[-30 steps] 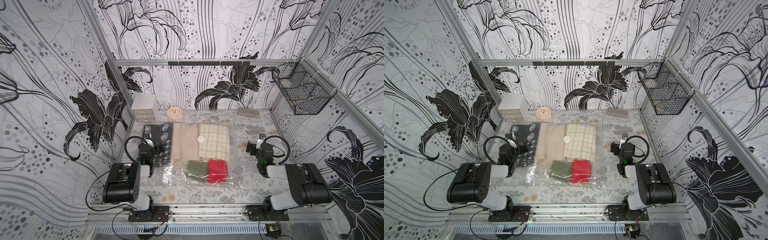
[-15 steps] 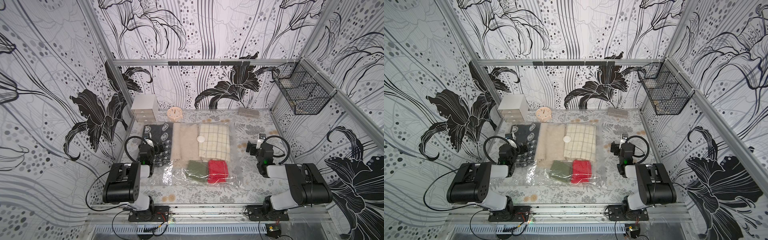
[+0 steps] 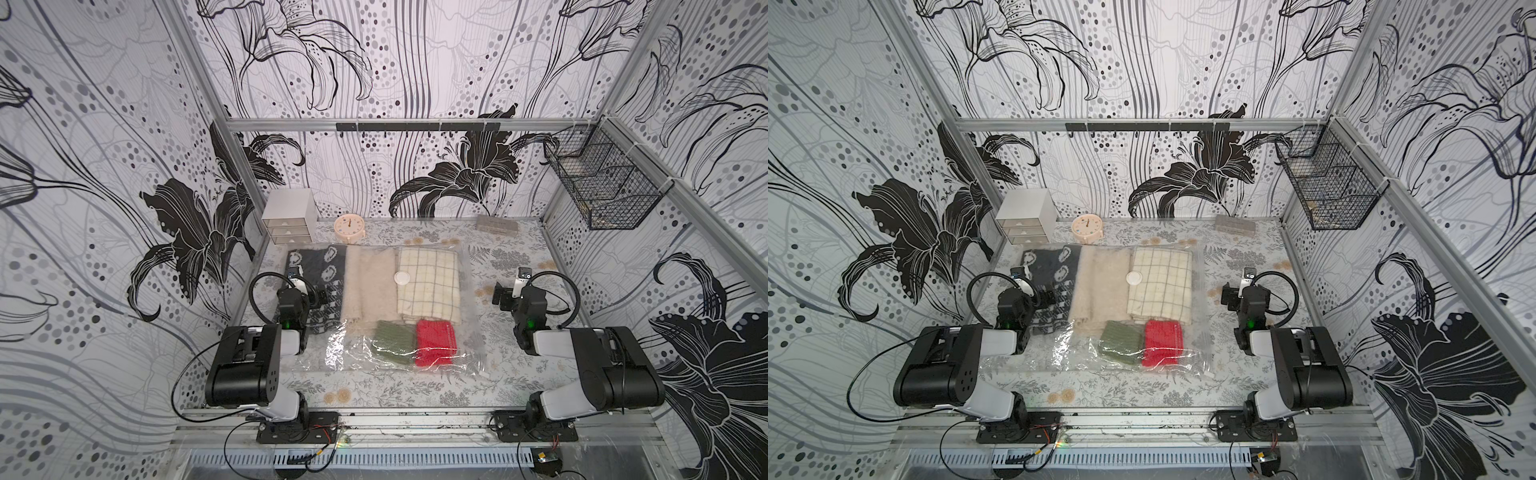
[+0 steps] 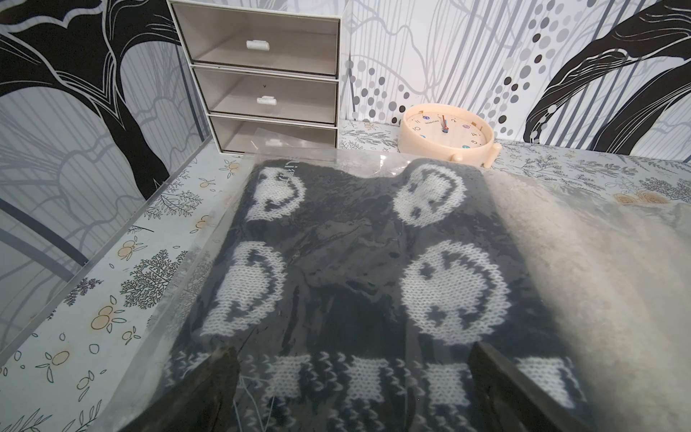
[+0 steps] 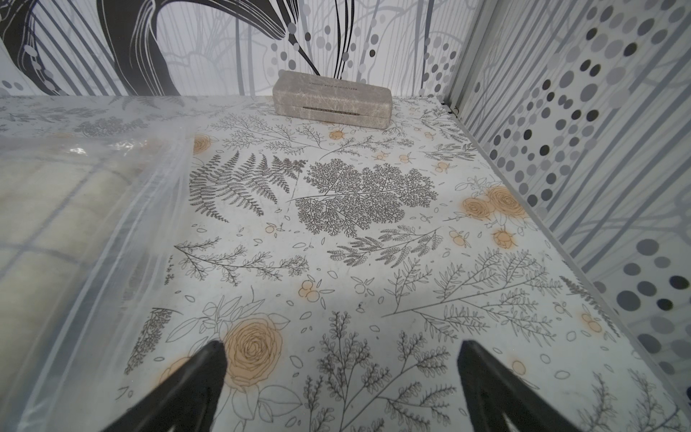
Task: Take the scarf out of the vacuum bag
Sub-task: Open the vacuum bag at the center of the board.
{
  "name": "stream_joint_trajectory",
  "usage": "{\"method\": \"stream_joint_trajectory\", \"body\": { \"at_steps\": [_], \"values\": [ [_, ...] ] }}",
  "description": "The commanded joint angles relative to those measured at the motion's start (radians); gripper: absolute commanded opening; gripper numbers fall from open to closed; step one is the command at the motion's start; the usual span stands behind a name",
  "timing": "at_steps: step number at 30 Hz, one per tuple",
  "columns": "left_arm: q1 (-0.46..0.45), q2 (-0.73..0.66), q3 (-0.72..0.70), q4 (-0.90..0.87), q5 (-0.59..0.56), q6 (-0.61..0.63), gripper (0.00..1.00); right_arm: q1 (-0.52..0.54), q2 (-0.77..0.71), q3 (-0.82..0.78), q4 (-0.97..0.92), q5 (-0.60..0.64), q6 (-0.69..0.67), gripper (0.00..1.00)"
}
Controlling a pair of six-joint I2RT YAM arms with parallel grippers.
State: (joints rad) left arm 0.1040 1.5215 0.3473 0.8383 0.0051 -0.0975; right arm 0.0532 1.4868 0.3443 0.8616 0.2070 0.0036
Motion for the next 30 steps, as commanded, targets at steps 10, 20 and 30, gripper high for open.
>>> {"method": "stream_joint_trajectory", "body": {
  "at_steps": [10, 20, 30],
  "values": [
    [0.004, -0.041, 0.008, 0.037, -0.066, -0.010, 0.99, 0.006, -0.023, 0.004, -0.004, 0.000, 0.004, 1.00],
    [-0.175, -0.339, 0.104, -0.304, -0.380, -0.043, 0.99, 0.018, -0.282, 0.265, -0.713, 0.071, 0.160, 1.00],
    [-0.502, -0.103, 0.694, -1.114, -0.757, -0.346, 0.99, 0.125, -0.354, 0.442, -1.026, 0.120, 0.338, 1.00]
  ]
}}
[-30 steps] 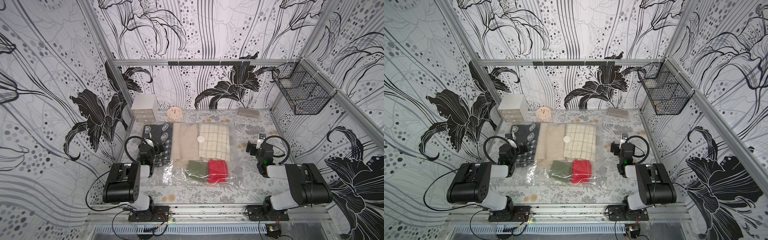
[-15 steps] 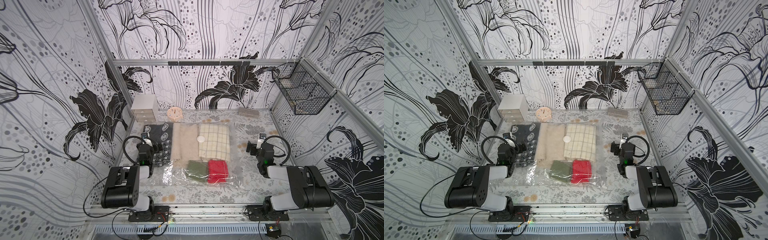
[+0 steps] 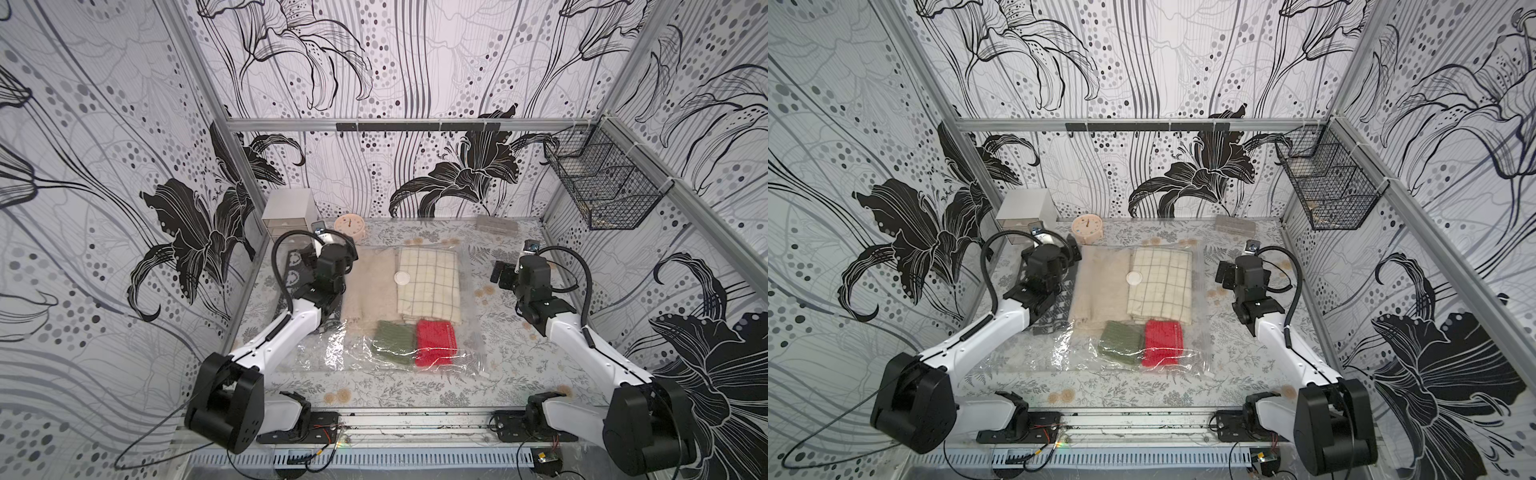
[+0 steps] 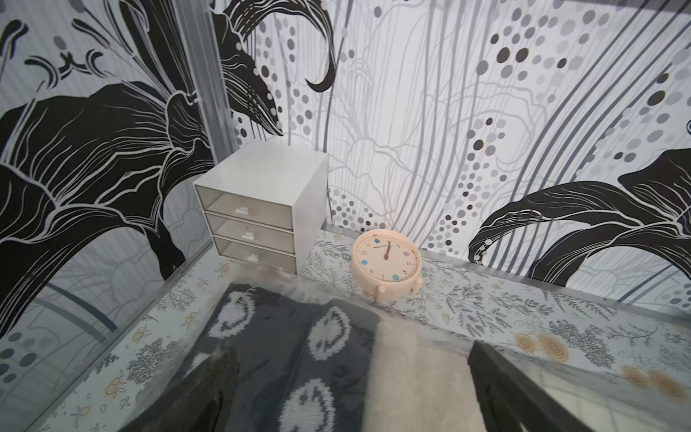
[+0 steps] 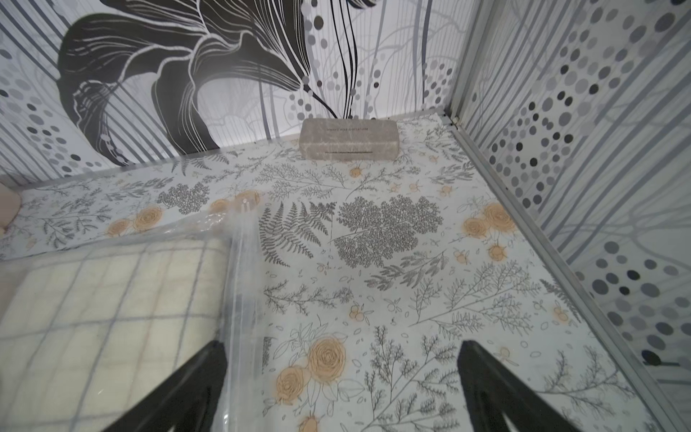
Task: Take the scarf out of the vacuum bag
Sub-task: Open the vacuum bag at the center of the board.
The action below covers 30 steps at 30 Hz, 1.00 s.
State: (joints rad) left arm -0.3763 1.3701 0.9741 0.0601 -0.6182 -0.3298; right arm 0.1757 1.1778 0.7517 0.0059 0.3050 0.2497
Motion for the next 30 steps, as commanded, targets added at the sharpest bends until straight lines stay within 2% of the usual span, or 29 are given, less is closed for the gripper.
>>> {"method": "stream_joint_trajectory", "body": {
  "at_steps": [1, 4, 6, 8, 9, 11, 13, 17, 18, 21, 24, 27, 30],
  "values": [
    [-0.021, 0.055, 0.095, -0.394, -0.133, -0.165, 0.99, 0.002, -0.069, 0.043, -0.201, 0.031, 0.118, 1.00],
    [-0.021, 0.023, 0.101, -0.458, -0.153, -0.264, 0.99, 0.002, -0.115, 0.076, -0.270, -0.015, 0.124, 1.00],
    [-0.021, -0.029, 0.043, -0.362, -0.055, -0.240, 0.99, 0.002, -0.128, 0.102, -0.316, 0.014, 0.165, 1.00],
    [-0.018, -0.080, -0.029, -0.226, 0.063, -0.197, 0.99, 0.002, -0.138, 0.130, -0.420, 0.121, 0.296, 1.00],
    [-0.019, -0.092, -0.059, -0.160, 0.104, -0.160, 0.99, 0.001, -0.146, 0.136, -0.443, 0.130, 0.342, 1.00],
    [-0.019, -0.102, -0.073, -0.122, 0.111, -0.155, 0.99, 0.001, -0.170, 0.105, -0.353, 0.021, 0.282, 1.00],
    [-0.016, -0.097, -0.045, -0.175, 0.088, -0.194, 0.99, 0.001, -0.195, 0.057, -0.243, -0.058, 0.257, 1.00],
    [-0.009, -0.121, -0.041, -0.160, 0.201, -0.138, 0.99, 0.028, -0.128, 0.137, -0.337, -0.071, 0.201, 1.00],
    [-0.007, -0.147, -0.064, -0.124, 0.237, -0.117, 0.99, 0.064, -0.118, 0.152, -0.354, -0.035, 0.163, 1.00],
    [0.017, -0.219, -0.115, -0.060, 0.312, -0.084, 0.99, 0.203, -0.116, 0.152, -0.365, 0.175, 0.072, 1.00],
    [0.084, -0.170, -0.040, -0.226, 0.298, -0.139, 0.99, 0.232, -0.044, 0.216, -0.484, 0.306, 0.122, 1.00],
    [0.091, -0.094, 0.025, -0.304, 0.282, -0.147, 0.99, 0.232, 0.071, 0.303, -0.602, 0.342, 0.170, 1.00],
    [0.122, -0.059, 0.055, -0.338, 0.319, -0.189, 0.99, 0.232, 0.128, 0.319, -0.582, 0.254, 0.152, 1.00]
  ]
}}
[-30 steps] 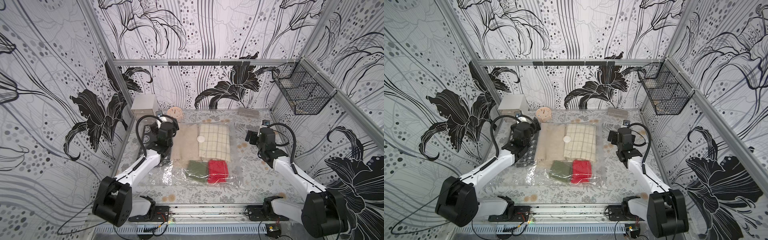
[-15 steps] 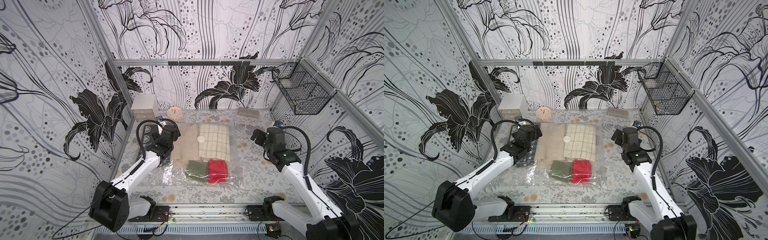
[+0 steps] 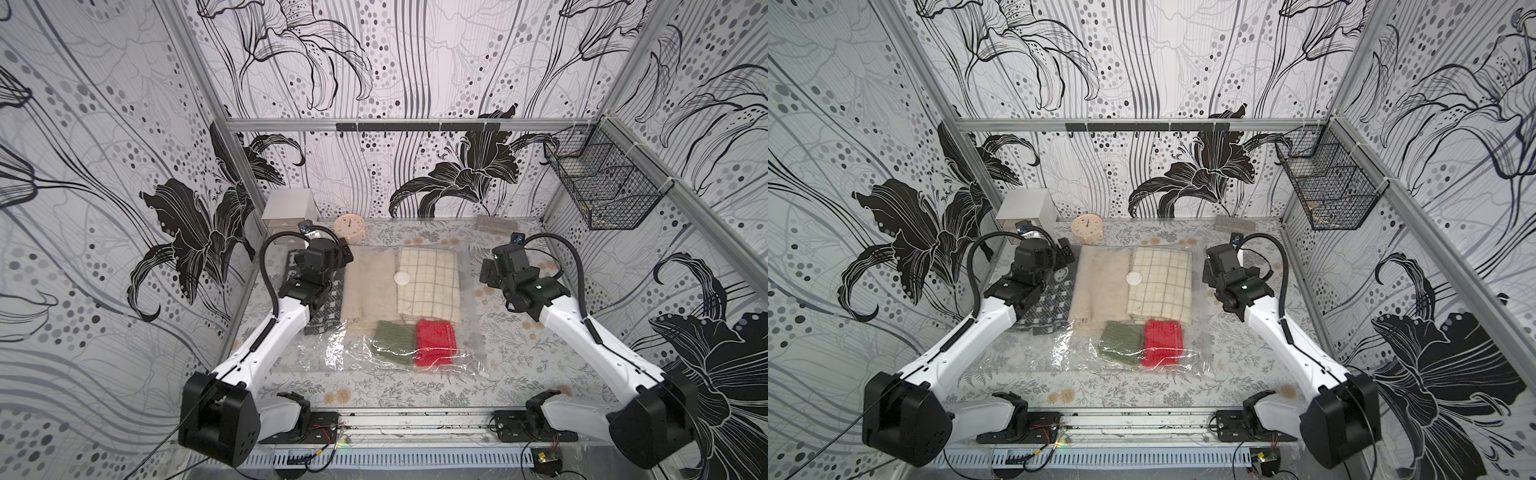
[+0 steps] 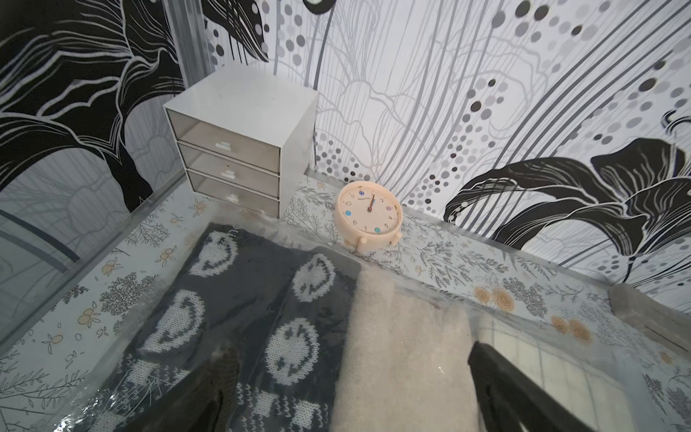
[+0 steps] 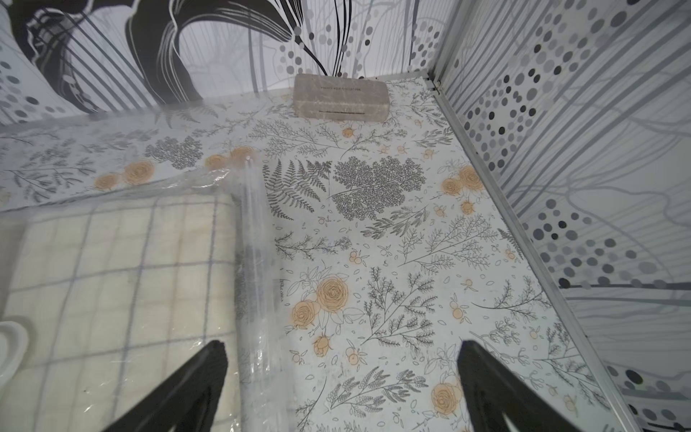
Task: Take the scarf out of the vacuum bag
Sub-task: Open the vacuum bag at the center of the board.
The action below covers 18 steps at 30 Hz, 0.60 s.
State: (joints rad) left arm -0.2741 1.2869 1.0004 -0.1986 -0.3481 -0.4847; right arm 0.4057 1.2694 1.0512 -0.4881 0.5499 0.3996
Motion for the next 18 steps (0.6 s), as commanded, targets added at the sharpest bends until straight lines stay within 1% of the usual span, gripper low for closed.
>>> {"method": "stream_joint_trajectory", "body": {
  "at_steps": [1, 3, 4, 5, 8, 11, 13, 14, 16, 18],
  "values": [
    [0.056, 0.027, 0.035, -0.100, 0.103, -0.058, 0.99, 0.002, 0.055, 0.028, -0.083, -0.033, 0.001, 1.00],
    [0.151, 0.025, 0.042, -0.131, 0.225, -0.103, 0.99, 0.002, 0.079, 0.036, -0.053, -0.151, -0.023, 1.00],
    [0.189, 0.020, 0.040, -0.146, 0.265, -0.115, 0.99, 0.003, 0.085, 0.032, -0.028, -0.217, -0.037, 1.00],
    [0.209, 0.016, 0.041, -0.158, 0.285, -0.115, 0.99, 0.003, 0.087, 0.024, -0.008, -0.258, -0.043, 1.00],
    [0.216, 0.014, 0.055, -0.232, 0.246, -0.085, 0.99, 0.002, 0.085, -0.010, 0.051, -0.344, -0.073, 1.00],
    [0.216, 0.037, 0.067, -0.303, 0.216, -0.073, 0.99, 0.002, 0.107, -0.026, 0.066, -0.411, -0.080, 0.99],
    [0.215, 0.056, 0.071, -0.344, 0.186, -0.071, 0.99, 0.001, 0.146, -0.029, 0.069, -0.457, -0.076, 0.96],
    [0.217, 0.063, 0.074, -0.362, 0.166, -0.072, 0.99, -0.001, 0.166, -0.029, 0.072, -0.472, -0.072, 0.92],
    [0.231, 0.081, 0.089, -0.405, 0.136, -0.078, 0.99, -0.009, 0.210, -0.032, 0.078, -0.520, -0.061, 0.88],
    [0.269, 0.104, 0.112, -0.440, 0.145, -0.083, 0.99, -0.025, 0.232, -0.050, 0.098, -0.561, -0.041, 0.87]
  ]
}}
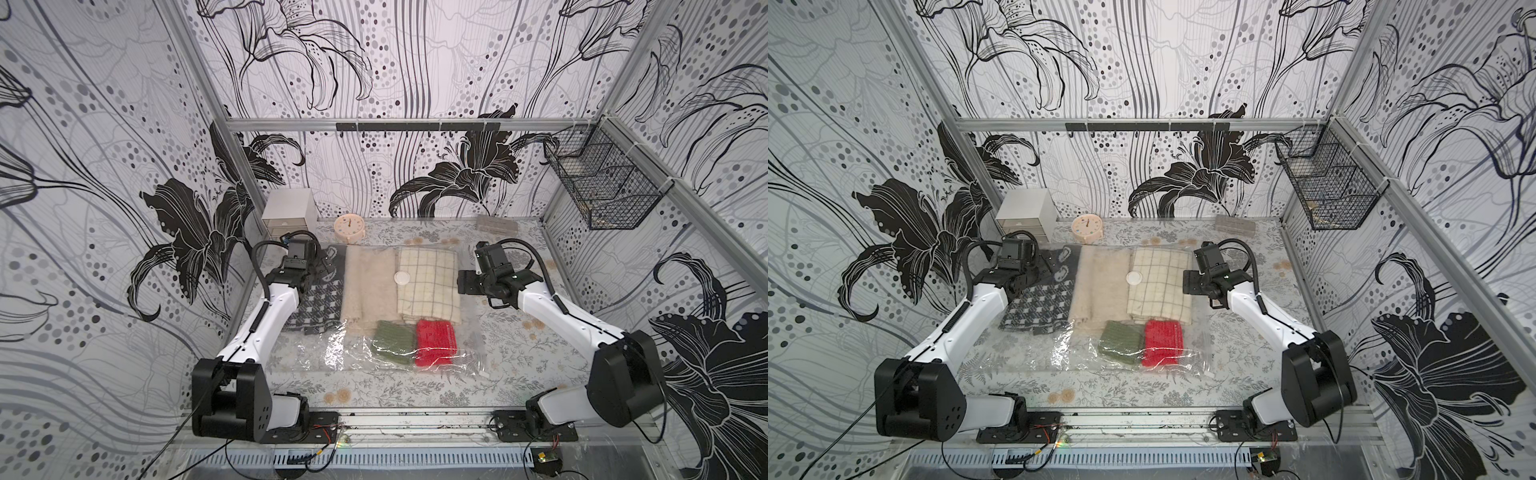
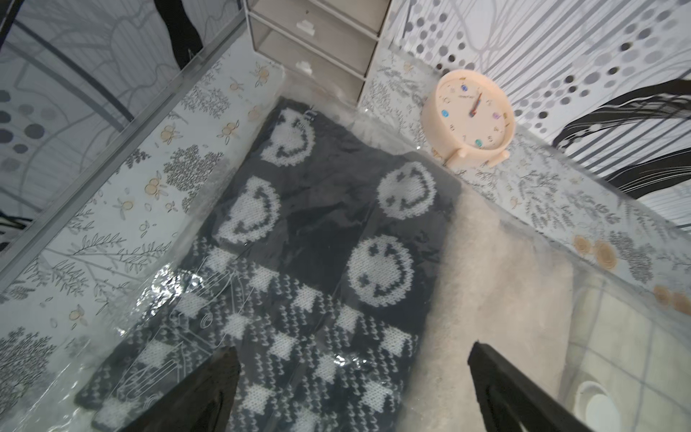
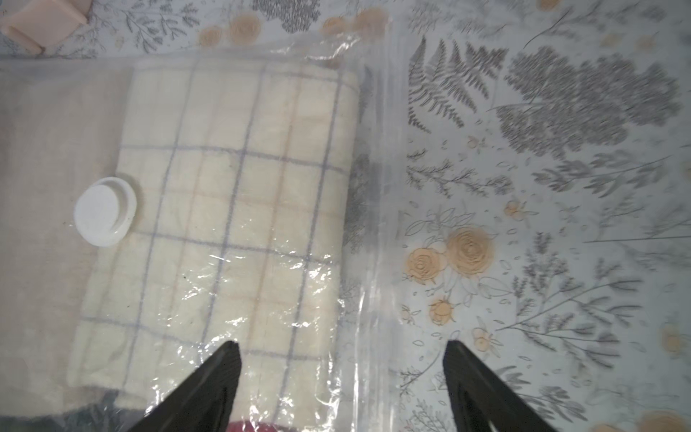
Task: Take the scarf out of the vacuum bag
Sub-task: Open the vacuum bag at the center of the board.
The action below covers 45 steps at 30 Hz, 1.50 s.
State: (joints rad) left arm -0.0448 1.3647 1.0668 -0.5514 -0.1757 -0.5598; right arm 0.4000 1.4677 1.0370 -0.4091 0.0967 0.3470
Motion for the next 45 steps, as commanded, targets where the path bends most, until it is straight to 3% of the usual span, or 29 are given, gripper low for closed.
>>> {"method": "stream_joint_trajectory", "body": {
  "at_steps": [1, 5, 13, 17, 19, 29, 33, 38, 45],
  "values": [
    [0.060, 0.039, 0.057, -0.099, -0.002, -0.006, 0.99, -0.031, 0.039, -0.050, 0.031, -0.129, 0.021, 0.87],
    [0.143, 0.096, 0.102, -0.113, 0.130, 0.024, 0.99, -0.101, 0.031, -0.122, 0.090, -0.212, 0.054, 0.88],
    [0.199, 0.232, 0.161, -0.160, 0.317, 0.113, 0.99, -0.127, 0.005, -0.144, 0.124, -0.298, 0.067, 0.88],
    [0.190, 0.298, 0.163, -0.108, 0.496, 0.122, 1.00, -0.152, 0.017, -0.173, 0.199, -0.394, 0.094, 0.87],
    [0.149, 0.310, 0.163, -0.090, 0.523, 0.120, 1.00, -0.159, 0.036, -0.173, 0.208, -0.417, 0.104, 0.86],
    [-0.205, 0.351, 0.311, -0.144, 0.265, 0.136, 0.99, -0.167, 0.086, -0.167, 0.209, -0.365, 0.100, 0.83],
    [-0.282, 0.325, 0.284, -0.103, 0.190, 0.103, 0.98, -0.181, 0.118, -0.140, 0.210, -0.362, 0.101, 0.83],
    [-0.403, 0.317, 0.287, -0.096, 0.013, 0.116, 0.96, -0.181, 0.196, -0.087, 0.228, -0.376, 0.112, 0.83],
    [-0.489, 0.309, 0.286, -0.077, -0.043, 0.113, 0.96, -0.181, 0.268, -0.042, 0.255, -0.389, 0.112, 0.80]
  ]
}}
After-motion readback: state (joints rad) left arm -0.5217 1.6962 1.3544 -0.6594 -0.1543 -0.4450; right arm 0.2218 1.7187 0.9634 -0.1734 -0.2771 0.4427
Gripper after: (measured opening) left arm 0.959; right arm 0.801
